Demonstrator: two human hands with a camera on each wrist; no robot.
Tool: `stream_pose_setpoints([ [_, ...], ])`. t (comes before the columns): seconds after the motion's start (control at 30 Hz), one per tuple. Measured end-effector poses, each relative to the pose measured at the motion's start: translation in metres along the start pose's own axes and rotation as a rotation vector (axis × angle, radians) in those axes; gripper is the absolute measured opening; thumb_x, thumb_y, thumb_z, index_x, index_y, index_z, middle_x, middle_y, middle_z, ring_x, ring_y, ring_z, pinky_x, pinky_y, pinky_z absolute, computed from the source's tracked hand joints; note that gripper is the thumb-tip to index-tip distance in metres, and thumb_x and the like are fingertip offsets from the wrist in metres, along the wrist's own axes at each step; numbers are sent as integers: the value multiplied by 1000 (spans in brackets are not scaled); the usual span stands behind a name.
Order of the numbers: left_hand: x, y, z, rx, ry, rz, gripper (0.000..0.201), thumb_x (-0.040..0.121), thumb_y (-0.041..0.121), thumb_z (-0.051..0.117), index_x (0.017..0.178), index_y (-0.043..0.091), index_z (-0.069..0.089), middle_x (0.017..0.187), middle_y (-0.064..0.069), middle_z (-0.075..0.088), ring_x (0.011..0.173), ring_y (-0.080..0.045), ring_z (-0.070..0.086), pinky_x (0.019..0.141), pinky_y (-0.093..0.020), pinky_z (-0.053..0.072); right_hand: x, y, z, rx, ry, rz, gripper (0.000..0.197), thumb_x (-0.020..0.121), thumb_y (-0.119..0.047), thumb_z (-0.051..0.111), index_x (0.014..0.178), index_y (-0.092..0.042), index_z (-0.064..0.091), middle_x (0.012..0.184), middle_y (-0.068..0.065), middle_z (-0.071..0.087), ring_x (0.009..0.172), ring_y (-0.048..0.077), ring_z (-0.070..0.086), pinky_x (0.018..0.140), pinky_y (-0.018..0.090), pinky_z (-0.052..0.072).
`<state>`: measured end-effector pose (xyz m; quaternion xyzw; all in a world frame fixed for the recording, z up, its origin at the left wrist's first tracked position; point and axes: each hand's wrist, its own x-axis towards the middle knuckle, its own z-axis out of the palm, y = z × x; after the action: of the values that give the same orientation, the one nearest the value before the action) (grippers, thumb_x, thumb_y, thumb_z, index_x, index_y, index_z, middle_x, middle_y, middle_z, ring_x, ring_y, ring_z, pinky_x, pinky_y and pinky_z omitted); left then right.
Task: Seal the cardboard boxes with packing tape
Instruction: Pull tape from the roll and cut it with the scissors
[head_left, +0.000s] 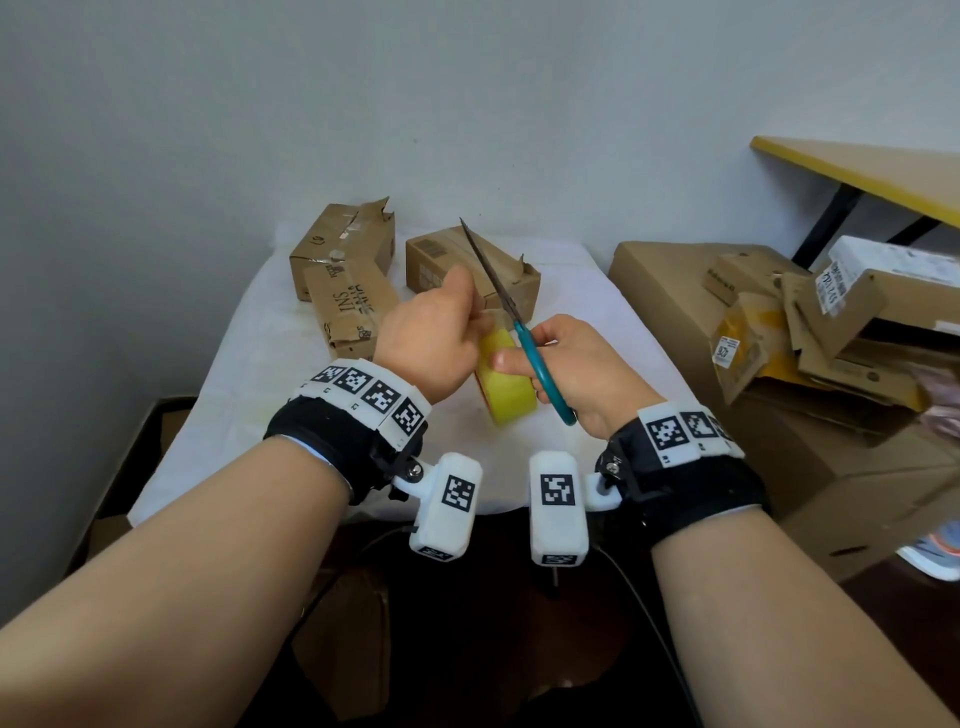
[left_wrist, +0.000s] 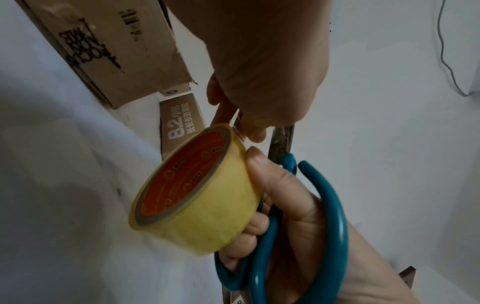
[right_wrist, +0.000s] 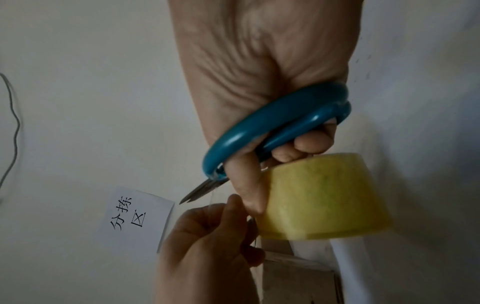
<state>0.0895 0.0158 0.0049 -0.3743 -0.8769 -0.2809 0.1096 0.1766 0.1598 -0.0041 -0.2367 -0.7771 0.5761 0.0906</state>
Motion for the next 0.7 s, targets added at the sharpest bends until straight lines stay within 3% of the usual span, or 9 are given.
stream_pose_setpoints([
  [0.23, 2, -5, -4, -19, -6, -37, 20, 100, 34, 55, 98, 21, 40, 81, 13, 50, 77, -18, 48, 67, -33, 35, 1, 1, 4, 62, -16, 26, 38, 78, -19, 88, 98, -12, 57, 62, -2, 54, 45, 6, 48, 57, 29, 42],
  [0.4, 2, -7, -7, -13, -44, -24, 20, 99, 35, 55, 102, 18, 46, 99, 0, 67, 89, -27, 61, 70, -35, 42, -1, 4, 6, 70, -35, 32, 33, 79, -20, 87, 91, -14, 57, 60, -1, 53, 45, 7, 46, 56, 28, 42],
  [0.57, 5, -9, -13, 9, -100, -13, 20, 97, 37, 57, 103, 18, 52, 101, -1, 67, 93, -27, 62, 76, -41, 51, -2, 10, -2, -30, -58, 57, 36, 79, -37, 86, 89, -10, 66, 74, 3, 64, 56, 9, 52, 69, 32, 45],
  [0.7, 2, -11, -14, -34, -173, 3, 16, 98, 34, 56, 102, 22, 47, 104, 2, 67, 94, -25, 62, 80, -45, 52, 1, 17, -22, -104, -11, 62, 55, 76, -49, 84, 100, -1, 70, 77, 5, 65, 63, 14, 54, 71, 32, 49],
])
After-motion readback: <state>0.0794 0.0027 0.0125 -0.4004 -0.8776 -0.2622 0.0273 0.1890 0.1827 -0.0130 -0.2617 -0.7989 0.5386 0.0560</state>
